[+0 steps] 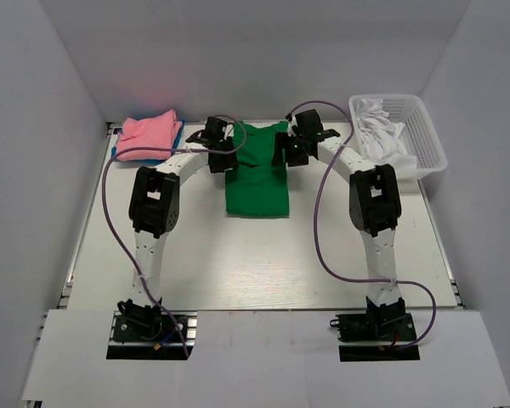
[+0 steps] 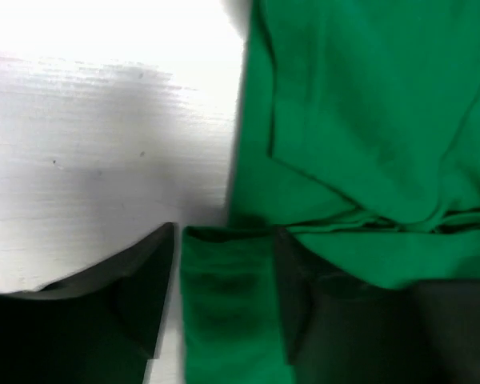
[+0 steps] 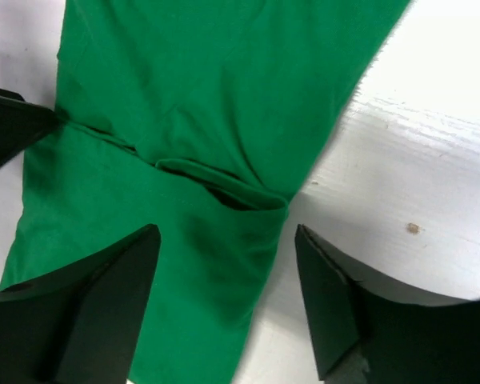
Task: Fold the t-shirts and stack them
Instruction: Fold the folded rectangular tshirt in 1/3 of the way
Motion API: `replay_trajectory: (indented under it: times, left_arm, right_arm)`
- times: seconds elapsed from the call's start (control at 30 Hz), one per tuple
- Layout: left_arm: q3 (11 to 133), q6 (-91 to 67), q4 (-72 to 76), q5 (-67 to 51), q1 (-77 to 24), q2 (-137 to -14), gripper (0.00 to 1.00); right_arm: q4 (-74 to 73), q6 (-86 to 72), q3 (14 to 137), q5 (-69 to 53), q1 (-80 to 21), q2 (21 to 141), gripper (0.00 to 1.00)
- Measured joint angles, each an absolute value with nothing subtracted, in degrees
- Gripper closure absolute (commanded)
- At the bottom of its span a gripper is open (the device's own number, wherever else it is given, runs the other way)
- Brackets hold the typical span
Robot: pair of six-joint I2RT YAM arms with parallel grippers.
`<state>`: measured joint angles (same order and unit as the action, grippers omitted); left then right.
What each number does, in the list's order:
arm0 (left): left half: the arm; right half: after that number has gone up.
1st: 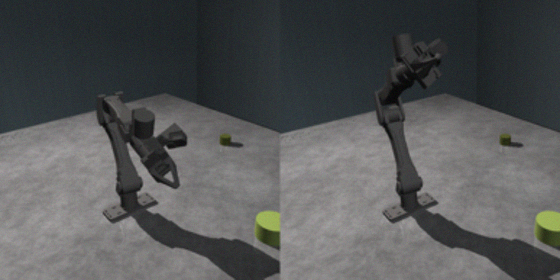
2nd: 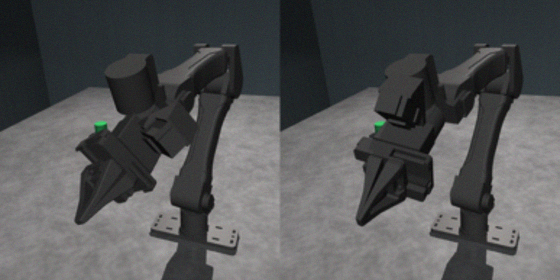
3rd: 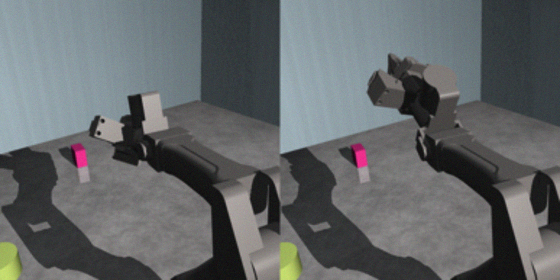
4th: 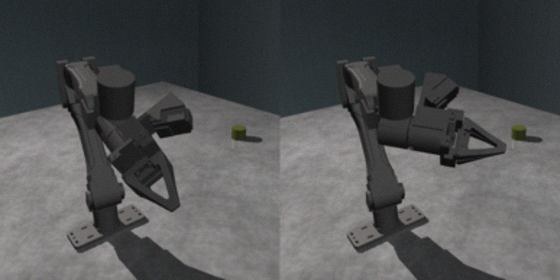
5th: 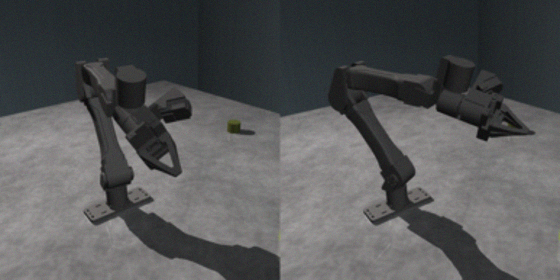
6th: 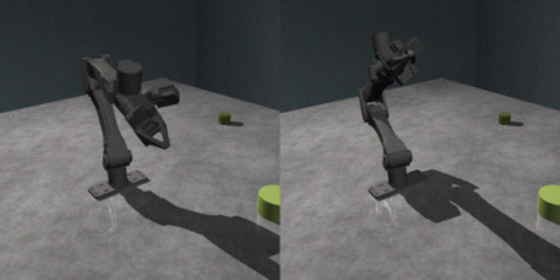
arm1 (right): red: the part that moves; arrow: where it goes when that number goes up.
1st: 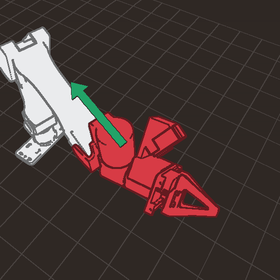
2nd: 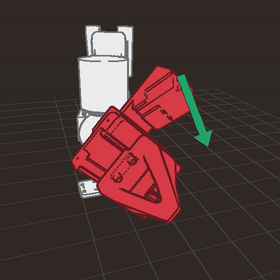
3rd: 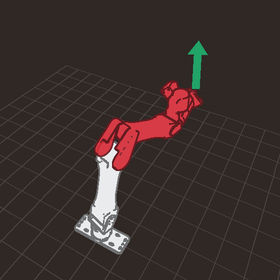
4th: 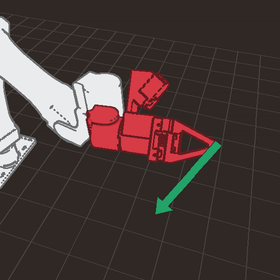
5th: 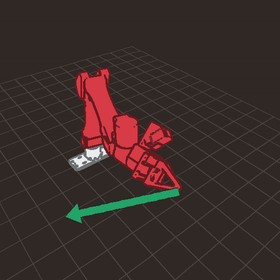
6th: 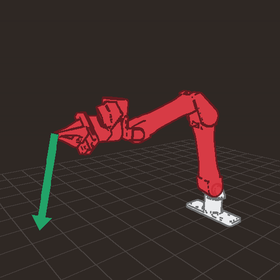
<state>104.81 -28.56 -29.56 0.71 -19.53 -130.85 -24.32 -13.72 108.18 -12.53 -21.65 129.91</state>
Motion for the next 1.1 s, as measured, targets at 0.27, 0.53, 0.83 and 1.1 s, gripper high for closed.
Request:
replay_trajectory:
  times: [0.27, 0.53, 0.83, 1.1]
  left_arm:
    - [105.9, -28.4, -29.6, 0.4, -19.5, -130.9, 0.92]
    - [105.1, -28.3, -28.6, -0.6, -19.5, -130.9, 1.0]
    - [98.2, -28.6, -23.4, -0.6, -19.5, -128.6, 1.0]
    - [99.9, -28.6, -24.6, -0.5, -19.5, -128.4, 0.51]
  right_arm:
    - [-24.4, -13.5, 108.6, -12.4, -21.8, 130.2, 0.42]
    - [-24.6, -13.5, 109.1, -11.2, -21.8, 131.1, 0.39]
    - [-24.9, -13.7, 110.3, -11.2, -21.8, 131.9, 1.0]
    - [-23.8, -14.6, 109.7, -12.0, -21.8, 131.8, 1.0]
